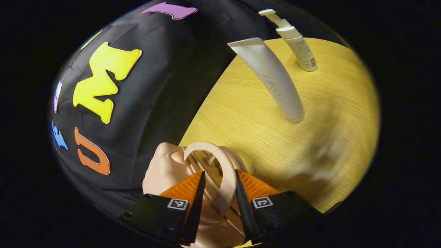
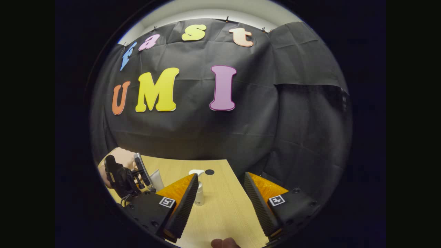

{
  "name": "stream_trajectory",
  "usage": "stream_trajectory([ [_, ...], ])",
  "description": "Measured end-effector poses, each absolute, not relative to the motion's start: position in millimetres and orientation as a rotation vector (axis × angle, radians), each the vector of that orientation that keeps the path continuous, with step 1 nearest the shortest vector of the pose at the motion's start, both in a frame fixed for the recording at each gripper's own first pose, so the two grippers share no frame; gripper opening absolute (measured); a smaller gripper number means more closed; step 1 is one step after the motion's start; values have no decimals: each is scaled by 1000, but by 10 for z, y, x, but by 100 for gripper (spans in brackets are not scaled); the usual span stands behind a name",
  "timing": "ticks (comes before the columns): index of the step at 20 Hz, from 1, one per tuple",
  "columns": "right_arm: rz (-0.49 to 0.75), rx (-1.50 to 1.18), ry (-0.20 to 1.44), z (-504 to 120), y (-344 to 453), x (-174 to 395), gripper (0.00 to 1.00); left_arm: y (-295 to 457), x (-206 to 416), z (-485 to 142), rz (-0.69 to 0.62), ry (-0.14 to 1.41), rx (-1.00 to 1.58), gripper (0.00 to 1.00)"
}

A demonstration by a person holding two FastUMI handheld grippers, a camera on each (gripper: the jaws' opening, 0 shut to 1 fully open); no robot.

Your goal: First open the suitcase, pack the skin care products into it, and then close the suitcase.

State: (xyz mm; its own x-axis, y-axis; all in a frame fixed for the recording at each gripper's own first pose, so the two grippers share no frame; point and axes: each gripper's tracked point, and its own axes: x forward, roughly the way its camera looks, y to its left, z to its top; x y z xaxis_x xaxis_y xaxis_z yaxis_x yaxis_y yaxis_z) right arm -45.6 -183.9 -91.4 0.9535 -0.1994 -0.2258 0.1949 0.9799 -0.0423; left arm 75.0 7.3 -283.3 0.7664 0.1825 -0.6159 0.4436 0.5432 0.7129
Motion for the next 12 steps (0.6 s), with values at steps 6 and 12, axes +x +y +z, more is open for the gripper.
stream_trajectory([
  [6,-207,-12,225,-872,-1825,-502,77,8,745,-2843,-197,735,961,28],
  [12,-204,-23,203,-792,-1673,-552,80,48,766,-2482,-175,650,883,15],
])
